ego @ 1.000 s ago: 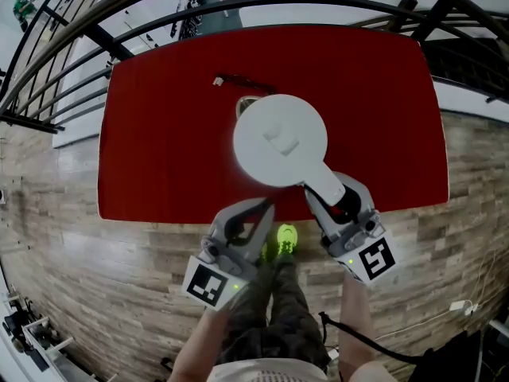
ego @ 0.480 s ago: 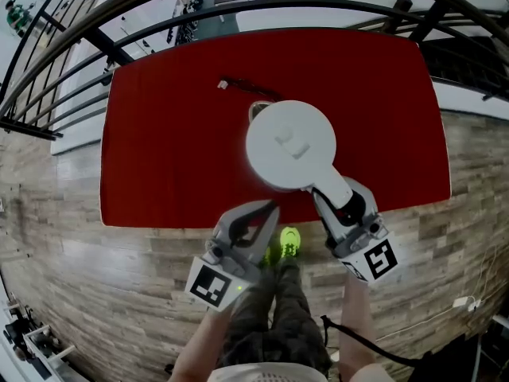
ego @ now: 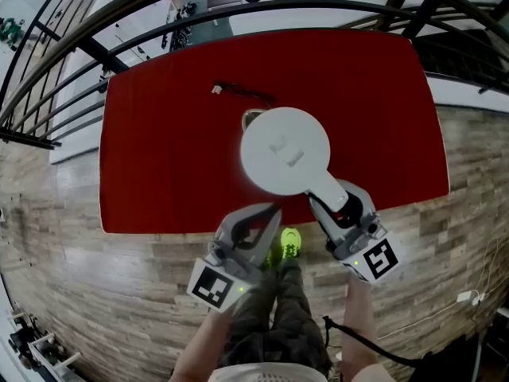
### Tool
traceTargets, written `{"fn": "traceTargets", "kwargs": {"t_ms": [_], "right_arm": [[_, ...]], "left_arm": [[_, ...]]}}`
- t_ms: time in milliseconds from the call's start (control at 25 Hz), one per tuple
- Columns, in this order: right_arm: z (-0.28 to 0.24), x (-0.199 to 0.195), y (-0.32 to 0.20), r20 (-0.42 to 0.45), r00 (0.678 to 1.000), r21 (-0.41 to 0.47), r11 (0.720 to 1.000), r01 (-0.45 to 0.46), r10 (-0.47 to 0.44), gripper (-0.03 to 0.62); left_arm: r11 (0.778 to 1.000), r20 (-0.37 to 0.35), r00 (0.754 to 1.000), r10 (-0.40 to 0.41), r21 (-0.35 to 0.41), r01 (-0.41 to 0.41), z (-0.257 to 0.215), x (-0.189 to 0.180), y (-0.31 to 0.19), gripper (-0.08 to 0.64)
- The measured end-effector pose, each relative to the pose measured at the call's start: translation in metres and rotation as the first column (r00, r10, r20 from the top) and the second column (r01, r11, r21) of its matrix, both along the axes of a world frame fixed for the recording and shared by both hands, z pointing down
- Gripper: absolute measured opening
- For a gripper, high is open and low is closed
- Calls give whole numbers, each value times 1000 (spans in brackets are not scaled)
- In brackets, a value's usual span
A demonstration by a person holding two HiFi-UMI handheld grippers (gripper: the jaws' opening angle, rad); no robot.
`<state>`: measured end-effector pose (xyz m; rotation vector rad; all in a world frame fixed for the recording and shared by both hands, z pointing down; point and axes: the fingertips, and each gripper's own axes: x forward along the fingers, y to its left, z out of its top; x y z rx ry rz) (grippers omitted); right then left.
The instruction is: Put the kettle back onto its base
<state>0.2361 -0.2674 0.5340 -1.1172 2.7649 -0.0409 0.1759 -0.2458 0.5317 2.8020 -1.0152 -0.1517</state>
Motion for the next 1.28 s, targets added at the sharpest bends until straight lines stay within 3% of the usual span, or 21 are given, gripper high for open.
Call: {"fn": "traceTargets", "kwargs": {"t_ms": [400,560,760,1200,1280], "right_arm": [[-11,2,2,-26,999,-31,998,46,-47,136],[-15,3,1,-27,999,-24,999,37,-37,222],[-31,-2,-4,-38,999,-5,999,38,-38,222],[-105,5,11,-117,993,44,998,38,-33,221],[-121,3,12,-141,990,63,997,38,-29,167]], "left_arm": [[1000,4,1000,-3,18,3,-17,6,-1,-2],[1000,-5,1000,-2,21,2,-23,3,-4,-3],[1000,-13,1000,-2,28,2,-29,4,-6,-3],[995,-17,1000,-2,105,3,-105,0,-4,-2],[993,-21,1000,-2,117,4,-123,-1,-5,-3]]}}
